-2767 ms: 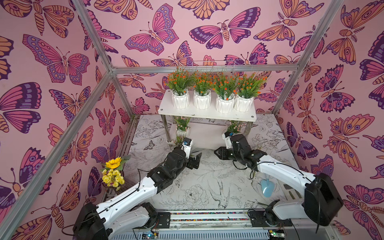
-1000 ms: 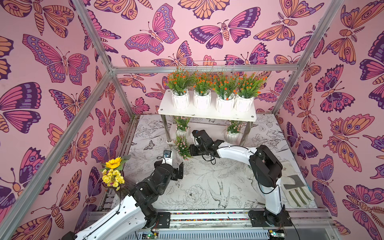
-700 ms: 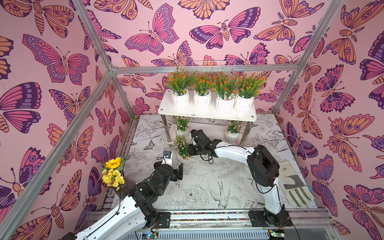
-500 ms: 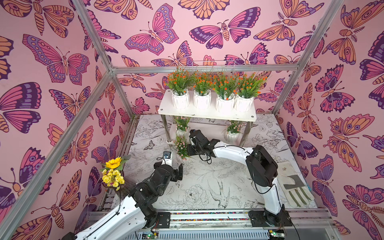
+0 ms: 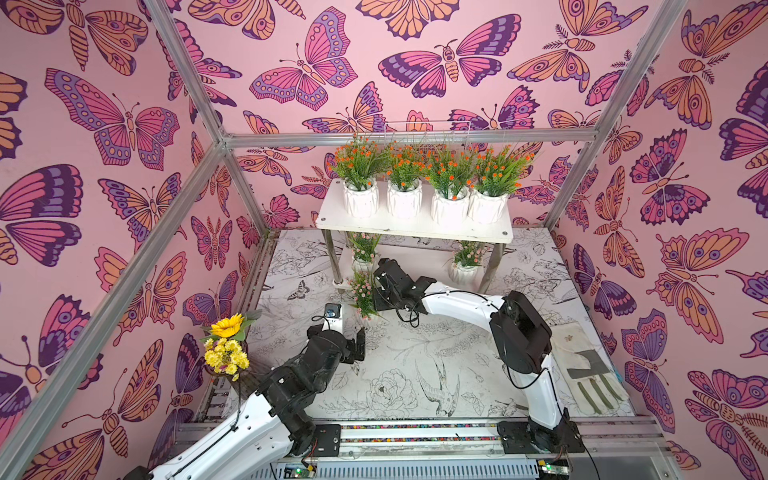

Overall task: Place the baby's breath potted plants on the rack by color
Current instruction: Pick up the baby's breath potted plant from the center of the board.

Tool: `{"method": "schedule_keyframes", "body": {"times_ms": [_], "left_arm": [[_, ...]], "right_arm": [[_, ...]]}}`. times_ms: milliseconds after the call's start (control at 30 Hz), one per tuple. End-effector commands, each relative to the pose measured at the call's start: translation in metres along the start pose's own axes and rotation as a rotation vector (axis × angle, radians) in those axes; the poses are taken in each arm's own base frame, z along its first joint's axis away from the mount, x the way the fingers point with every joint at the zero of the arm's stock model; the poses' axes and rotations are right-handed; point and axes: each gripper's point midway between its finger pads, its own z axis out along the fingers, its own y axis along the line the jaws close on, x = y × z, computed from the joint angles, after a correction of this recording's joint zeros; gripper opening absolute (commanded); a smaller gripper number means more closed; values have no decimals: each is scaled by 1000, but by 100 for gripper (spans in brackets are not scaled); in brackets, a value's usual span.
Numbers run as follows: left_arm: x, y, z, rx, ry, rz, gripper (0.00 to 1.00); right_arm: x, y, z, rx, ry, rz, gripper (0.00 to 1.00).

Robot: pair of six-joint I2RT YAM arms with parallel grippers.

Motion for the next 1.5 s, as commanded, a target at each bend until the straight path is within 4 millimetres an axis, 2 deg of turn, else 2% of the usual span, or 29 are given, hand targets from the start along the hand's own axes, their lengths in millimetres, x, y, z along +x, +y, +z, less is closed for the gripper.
{"method": "schedule_keyframes", "body": {"times_ms": [0, 167, 400, 767, 967, 1000, 1033, 1233, 1300, 1467], "left_arm": [[8, 5, 1, -13, 18, -1, 100], [6, 0, 2, 9, 3, -5, 100], [2, -14, 9, 69, -20, -4, 100], [9, -43, 30, 189, -53, 35, 100], [13, -68, 42, 289, -69, 84, 100], [24, -69, 46, 295, -58, 102, 100], [27, -71, 48, 307, -57, 109, 100], [29, -96, 60, 386, -57, 175, 100], [17, -110, 61, 432, -78, 184, 100], [13, -134, 66, 514, -76, 206, 100]], "right_arm": [[14, -16, -3, 73, 53, -44, 0], [11, -16, -23, 42, 41, -44, 0], [16, -30, -49, 16, 39, -27, 0], [29, -66, -96, -84, 56, 40, 0], [29, -70, -117, -126, 61, 36, 0], [28, -71, -119, -129, 60, 37, 0], [27, -71, -121, -134, 56, 36, 0], [25, -70, -127, -150, 49, 37, 0], [26, -70, -126, -153, 51, 37, 0], [28, -70, -125, -155, 51, 39, 0]]}}
